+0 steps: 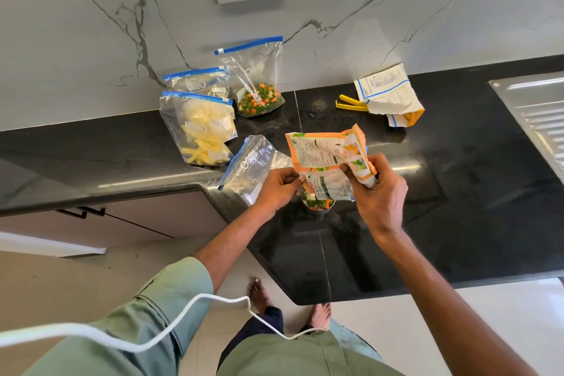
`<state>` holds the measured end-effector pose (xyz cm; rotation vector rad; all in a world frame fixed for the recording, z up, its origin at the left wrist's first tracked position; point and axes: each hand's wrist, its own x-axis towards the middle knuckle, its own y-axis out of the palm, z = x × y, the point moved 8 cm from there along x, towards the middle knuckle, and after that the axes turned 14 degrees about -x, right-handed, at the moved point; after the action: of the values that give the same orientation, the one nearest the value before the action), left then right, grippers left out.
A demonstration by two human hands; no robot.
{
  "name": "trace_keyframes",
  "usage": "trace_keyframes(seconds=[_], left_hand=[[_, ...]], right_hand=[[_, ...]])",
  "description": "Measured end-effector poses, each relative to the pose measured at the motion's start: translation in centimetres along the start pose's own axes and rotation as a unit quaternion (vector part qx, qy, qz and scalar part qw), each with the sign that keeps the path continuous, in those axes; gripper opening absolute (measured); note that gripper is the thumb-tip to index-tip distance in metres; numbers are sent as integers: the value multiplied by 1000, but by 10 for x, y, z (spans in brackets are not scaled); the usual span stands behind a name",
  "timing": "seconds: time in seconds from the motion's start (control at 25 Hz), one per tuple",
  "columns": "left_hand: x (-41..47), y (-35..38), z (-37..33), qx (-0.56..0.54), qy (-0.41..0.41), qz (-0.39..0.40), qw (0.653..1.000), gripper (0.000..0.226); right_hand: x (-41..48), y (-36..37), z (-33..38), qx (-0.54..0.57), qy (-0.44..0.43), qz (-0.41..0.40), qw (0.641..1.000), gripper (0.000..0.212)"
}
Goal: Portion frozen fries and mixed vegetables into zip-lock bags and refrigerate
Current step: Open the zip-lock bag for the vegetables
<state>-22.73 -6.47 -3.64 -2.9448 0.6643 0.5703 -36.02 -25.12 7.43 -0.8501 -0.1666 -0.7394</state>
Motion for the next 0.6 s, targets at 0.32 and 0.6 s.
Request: trace_keyframes(seconds=[0.32, 0.6], left_hand=[[0, -4, 2, 12, 43, -36, 998, 17], [3, 1, -8, 26, 51, -79, 995, 18]], right_hand=[[3, -5, -3, 4, 25, -18, 1000, 24], [-4, -3, 4, 2, 28, -42, 999, 28]])
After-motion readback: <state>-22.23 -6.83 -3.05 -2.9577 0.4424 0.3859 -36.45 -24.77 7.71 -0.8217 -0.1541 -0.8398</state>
